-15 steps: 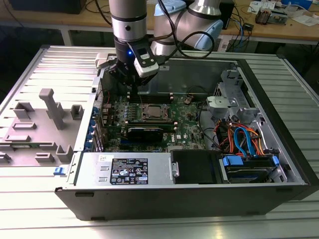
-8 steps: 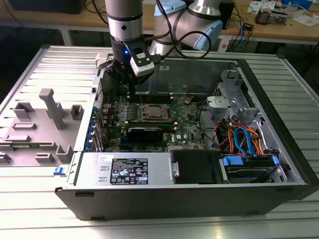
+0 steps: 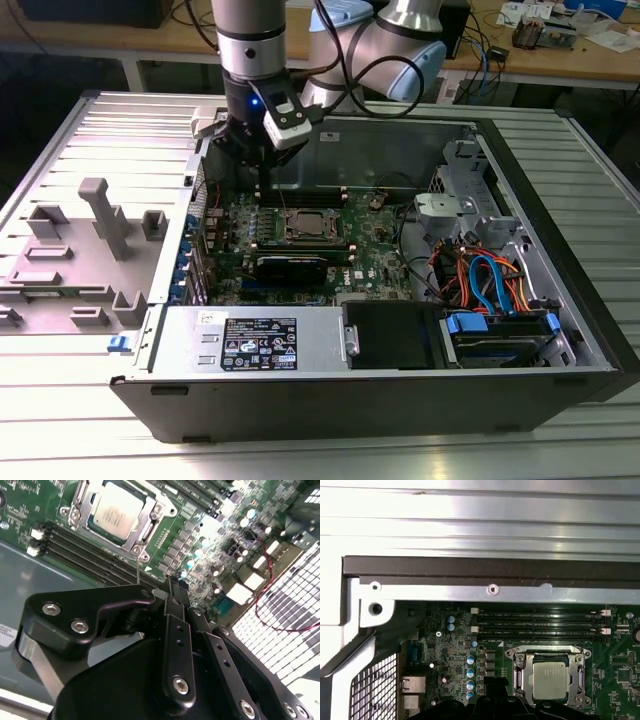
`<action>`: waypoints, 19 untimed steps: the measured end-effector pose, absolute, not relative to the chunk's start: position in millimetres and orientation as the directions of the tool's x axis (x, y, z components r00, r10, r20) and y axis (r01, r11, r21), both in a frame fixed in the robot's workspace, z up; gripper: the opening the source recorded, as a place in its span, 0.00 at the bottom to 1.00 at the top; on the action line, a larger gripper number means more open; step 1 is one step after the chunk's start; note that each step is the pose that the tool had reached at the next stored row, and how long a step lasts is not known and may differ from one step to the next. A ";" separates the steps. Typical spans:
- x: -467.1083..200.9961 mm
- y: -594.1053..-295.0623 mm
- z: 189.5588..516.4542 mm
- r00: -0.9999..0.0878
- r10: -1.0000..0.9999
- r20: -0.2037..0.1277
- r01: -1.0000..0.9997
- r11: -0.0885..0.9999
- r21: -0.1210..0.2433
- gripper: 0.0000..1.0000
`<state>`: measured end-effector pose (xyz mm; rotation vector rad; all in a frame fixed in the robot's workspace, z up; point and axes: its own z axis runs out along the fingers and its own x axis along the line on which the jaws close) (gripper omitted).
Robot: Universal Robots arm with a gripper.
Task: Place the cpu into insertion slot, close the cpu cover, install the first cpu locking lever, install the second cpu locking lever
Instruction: 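Install the first cpu locking lever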
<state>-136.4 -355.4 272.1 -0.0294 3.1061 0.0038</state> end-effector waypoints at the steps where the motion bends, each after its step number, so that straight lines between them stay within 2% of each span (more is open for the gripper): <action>1: -136.4 -353.5 271.9 -0.999 -0.020 -0.035 -0.020 1.000 0.002 0.11; 6: -136.4 -340.3 269.2 -0.999 -0.035 -0.035 -0.035 0.999 0.001 0.11; 19: -133.9 -340.3 265.8 -0.998 -0.047 -0.034 -0.047 0.999 0.001 0.11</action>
